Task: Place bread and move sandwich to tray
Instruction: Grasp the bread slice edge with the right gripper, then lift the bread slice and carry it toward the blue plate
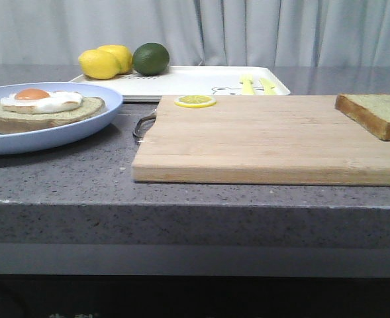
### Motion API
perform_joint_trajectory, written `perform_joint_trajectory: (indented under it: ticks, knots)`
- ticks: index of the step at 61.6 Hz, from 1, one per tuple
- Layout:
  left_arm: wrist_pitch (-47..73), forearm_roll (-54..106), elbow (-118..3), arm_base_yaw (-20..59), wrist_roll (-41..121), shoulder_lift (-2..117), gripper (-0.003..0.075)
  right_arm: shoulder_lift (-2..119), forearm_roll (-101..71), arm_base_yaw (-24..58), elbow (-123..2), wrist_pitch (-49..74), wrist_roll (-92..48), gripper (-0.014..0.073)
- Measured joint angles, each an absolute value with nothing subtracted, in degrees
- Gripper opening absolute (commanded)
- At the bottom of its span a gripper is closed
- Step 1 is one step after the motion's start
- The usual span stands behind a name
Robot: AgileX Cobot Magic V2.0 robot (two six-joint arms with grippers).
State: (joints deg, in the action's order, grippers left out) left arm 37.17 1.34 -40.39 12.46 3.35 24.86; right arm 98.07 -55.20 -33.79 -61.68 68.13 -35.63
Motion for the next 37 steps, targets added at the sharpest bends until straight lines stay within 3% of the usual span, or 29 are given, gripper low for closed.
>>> perform_joint_trajectory:
  ticks: [19, 37]
  knots:
    - [37.2, 1.3, -40.4, 12.5, 3.3, 24.9, 0.0544, 93.8, -57.7, -33.8, -61.7, 67.9, -35.6, 0.0155]
    - [37.2, 1.3, -40.4, 12.5, 3.3, 24.9, 0.0544, 83.1, -59.2, -30.1, -61.7, 68.0, -35.6, -0.0034]
